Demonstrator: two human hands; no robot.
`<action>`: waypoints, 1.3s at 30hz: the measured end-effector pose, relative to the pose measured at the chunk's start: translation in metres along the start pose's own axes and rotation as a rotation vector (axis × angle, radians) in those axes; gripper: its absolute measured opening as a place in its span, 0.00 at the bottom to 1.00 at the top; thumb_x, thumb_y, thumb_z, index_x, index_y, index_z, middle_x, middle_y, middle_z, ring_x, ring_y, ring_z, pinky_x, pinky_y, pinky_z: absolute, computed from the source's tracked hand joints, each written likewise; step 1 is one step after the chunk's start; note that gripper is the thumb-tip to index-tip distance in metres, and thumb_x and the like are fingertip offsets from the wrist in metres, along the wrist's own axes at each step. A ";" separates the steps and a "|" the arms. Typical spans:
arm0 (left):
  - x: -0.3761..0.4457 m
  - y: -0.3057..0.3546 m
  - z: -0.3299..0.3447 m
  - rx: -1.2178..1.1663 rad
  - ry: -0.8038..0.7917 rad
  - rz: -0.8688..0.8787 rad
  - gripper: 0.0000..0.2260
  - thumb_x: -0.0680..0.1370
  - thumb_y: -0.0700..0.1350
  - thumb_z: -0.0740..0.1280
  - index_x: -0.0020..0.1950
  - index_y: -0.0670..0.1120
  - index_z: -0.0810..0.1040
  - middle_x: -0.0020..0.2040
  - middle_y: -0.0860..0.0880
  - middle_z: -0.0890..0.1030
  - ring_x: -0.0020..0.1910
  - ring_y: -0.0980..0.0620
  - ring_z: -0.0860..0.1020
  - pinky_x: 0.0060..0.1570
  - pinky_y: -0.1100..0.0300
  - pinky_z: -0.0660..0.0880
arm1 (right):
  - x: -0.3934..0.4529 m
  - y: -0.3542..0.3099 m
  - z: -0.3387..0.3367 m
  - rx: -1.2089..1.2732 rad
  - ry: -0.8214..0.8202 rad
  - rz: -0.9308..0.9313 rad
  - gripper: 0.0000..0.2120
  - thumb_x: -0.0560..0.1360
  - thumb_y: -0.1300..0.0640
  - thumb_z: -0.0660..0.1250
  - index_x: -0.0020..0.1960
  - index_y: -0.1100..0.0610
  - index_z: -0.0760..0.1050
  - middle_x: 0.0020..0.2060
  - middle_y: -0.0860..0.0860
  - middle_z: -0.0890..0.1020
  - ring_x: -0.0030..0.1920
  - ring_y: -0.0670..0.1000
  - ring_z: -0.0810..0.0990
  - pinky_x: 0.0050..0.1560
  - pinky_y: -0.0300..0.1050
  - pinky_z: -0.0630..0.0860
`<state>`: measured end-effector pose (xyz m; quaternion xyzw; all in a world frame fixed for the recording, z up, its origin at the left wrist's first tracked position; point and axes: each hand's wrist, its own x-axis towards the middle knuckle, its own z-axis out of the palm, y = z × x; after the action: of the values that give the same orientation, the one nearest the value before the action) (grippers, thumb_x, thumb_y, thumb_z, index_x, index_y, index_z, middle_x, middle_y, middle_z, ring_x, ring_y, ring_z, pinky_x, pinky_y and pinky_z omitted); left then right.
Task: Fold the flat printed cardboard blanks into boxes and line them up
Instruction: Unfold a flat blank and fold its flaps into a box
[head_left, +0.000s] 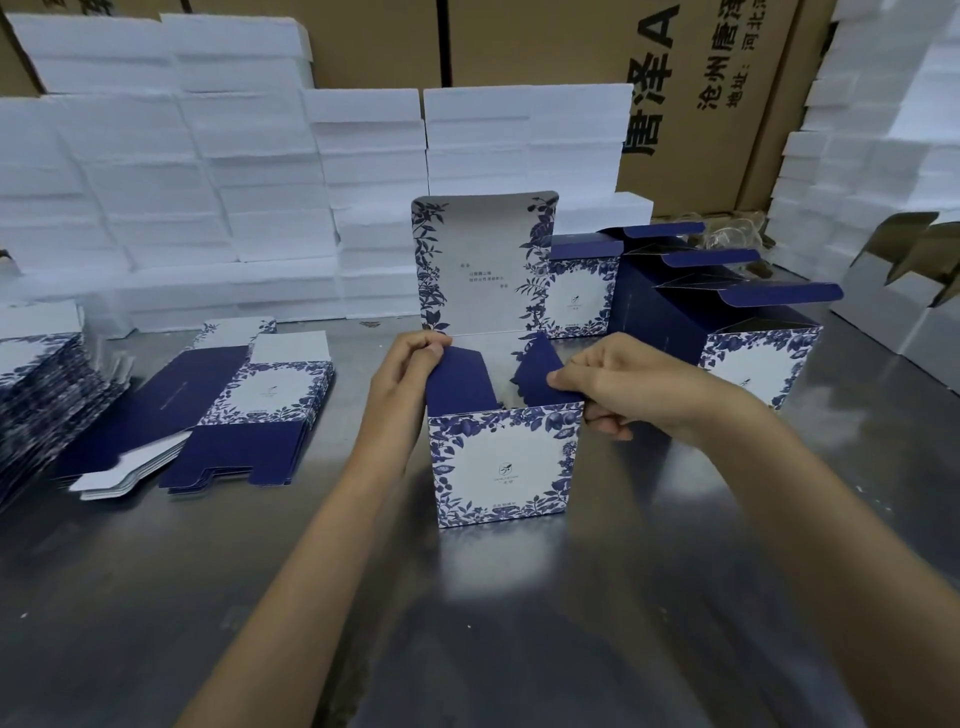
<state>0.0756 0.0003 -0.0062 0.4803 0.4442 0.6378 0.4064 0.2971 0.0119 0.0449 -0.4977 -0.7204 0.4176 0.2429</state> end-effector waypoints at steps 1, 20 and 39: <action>-0.001 0.001 -0.001 -0.011 0.001 -0.004 0.08 0.82 0.44 0.63 0.49 0.52 0.81 0.50 0.53 0.81 0.50 0.55 0.78 0.50 0.59 0.73 | 0.000 0.001 0.001 0.000 -0.013 -0.005 0.25 0.83 0.56 0.63 0.29 0.51 0.59 0.21 0.48 0.62 0.21 0.48 0.66 0.24 0.38 0.64; -0.004 0.008 -0.014 -0.180 -0.019 -0.065 0.08 0.79 0.39 0.68 0.53 0.53 0.77 0.49 0.54 0.85 0.44 0.54 0.81 0.41 0.62 0.78 | 0.026 -0.005 0.005 0.111 0.020 0.022 0.25 0.83 0.53 0.62 0.29 0.49 0.60 0.24 0.46 0.61 0.26 0.48 0.56 0.25 0.40 0.55; -0.002 0.020 -0.018 0.143 0.000 -0.080 0.07 0.78 0.41 0.67 0.47 0.52 0.81 0.44 0.57 0.83 0.44 0.61 0.80 0.42 0.64 0.74 | 0.016 -0.006 0.009 0.153 0.263 -0.091 0.12 0.79 0.59 0.66 0.49 0.48 0.87 0.50 0.40 0.86 0.51 0.36 0.82 0.52 0.37 0.76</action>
<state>0.0571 -0.0099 0.0099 0.4902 0.5074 0.5877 0.3960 0.2810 0.0226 0.0439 -0.4951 -0.6701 0.3910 0.3911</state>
